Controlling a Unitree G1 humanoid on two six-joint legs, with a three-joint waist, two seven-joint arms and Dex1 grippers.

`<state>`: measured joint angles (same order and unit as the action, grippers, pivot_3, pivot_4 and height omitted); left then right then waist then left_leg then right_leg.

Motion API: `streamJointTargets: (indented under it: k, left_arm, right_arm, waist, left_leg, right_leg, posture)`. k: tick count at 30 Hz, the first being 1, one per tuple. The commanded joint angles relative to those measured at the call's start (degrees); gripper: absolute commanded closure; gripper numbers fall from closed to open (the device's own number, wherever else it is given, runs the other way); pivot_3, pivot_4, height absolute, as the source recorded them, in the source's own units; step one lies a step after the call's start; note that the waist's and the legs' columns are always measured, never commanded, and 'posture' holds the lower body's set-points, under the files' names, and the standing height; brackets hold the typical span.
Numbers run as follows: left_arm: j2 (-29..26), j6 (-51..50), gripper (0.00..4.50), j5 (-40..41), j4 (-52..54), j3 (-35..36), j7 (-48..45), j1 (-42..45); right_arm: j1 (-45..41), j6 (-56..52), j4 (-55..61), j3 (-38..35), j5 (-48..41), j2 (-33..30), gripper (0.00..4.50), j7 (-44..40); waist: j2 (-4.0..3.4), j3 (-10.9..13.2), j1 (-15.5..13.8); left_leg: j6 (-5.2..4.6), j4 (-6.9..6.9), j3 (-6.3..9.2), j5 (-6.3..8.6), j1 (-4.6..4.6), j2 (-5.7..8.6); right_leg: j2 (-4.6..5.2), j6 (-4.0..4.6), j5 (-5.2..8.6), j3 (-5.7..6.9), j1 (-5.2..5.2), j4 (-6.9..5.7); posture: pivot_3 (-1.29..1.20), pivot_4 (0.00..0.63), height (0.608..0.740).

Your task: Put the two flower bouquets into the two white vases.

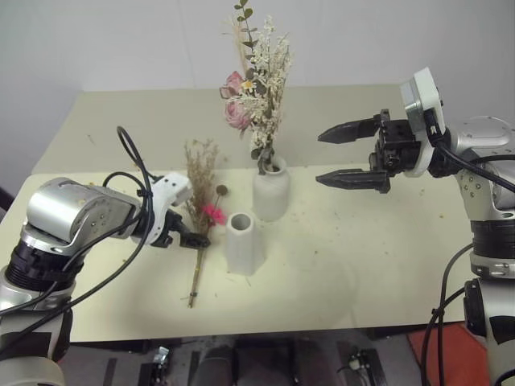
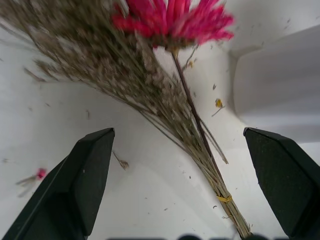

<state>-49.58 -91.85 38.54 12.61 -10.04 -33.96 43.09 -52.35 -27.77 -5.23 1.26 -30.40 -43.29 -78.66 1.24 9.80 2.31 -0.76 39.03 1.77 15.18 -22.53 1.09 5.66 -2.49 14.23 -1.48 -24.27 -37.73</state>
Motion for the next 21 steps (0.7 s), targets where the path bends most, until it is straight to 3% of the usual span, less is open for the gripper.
streamJointTargets:
  k: [1, 4, 7, 16, 20, 21]
  left_arm:
    - [2.5, -0.5, 0.00, -2.6, -0.9, -1.6, 2.6, 1.5]
    - [4.7, -0.3, 0.00, -3.9, -1.9, -2.7, 3.7, 1.8]
    - [4.8, 1.5, 0.52, -5.3, -2.6, -3.5, 4.0, 1.2]
    - [6.1, 3.5, 3.33, -8.1, -4.3, -1.3, 5.1, -0.9]
    - [6.9, 5.7, 4.46, -9.5, -6.2, 6.5, 6.9, -0.3]
    - [6.7, 5.9, 4.46, -9.3, -6.5, 9.8, 7.0, 0.2]
  right_arm:
    - [-0.9, 1.6, 1.2, -1.3, -0.3, 0.2, 0.03, -0.3]
    - [-0.5, 1.5, 1.7, -1.7, -0.5, 0.3, 0.03, 0.0]
    - [0.0, 1.2, 2.3, -2.2, -0.8, 0.1, 0.00, 0.4]
    - [2.3, -0.9, 5.2, -3.2, -2.0, -0.6, 0.00, 1.6]
    - [3.1, -1.7, 5.6, -3.3, -2.0, -0.8, 0.00, 1.8]
    - [3.3, -1.9, 5.8, -3.4, -2.1, -0.8, 0.00, 2.0]
  waist:
    - [0.00, 0.0, -0.2]
    - [0.00, 0.0, -0.4]
    - [0.00, 0.0, -0.4]
    - [0.00, 0.0, -0.7]
    - [0.01, 0.0, -1.1]
    - [0.01, 0.0, -1.1]
  left_leg:
    - [0.00, 0.01, 0.00, 0.00, 0.00, 0.01]
    - [0.00, 0.02, 0.00, 0.00, 0.00, 0.02]
    - [0.01, 0.01, 0.00, 0.00, 0.00, 0.01]
    - [0.01, 0.02, -0.01, -0.01, 0.02, 0.04]
    - [0.01, 0.02, -0.01, -0.01, 0.01, 0.04]
    - [0.01, 0.02, -0.01, -0.01, 0.01, 0.04]
  right_leg:
    - [0.01, 0.00, 0.00, -0.01, 0.01, -0.01]
    - [0.01, 0.00, 0.00, -0.03, 0.01, -0.01]
    - [0.01, 0.00, 0.00, -0.04, -0.01, -0.01]
    - [0.03, 0.00, 0.00, -0.07, 0.00, -0.01]
    - [0.03, 0.00, 0.00, -0.07, 0.00, -0.01]
    - [0.03, 0.00, 0.00, -0.07, -0.01, 0.00]
  posture:
    - [0.00, 0.150, 0.740]
    - [0.00, 0.150, 0.740]
    - [0.00, 0.150, 0.740]
    - [0.00, 0.150, 0.740]
    - [0.00, 0.150, 0.740]
    - [0.00, 0.150, 0.740]
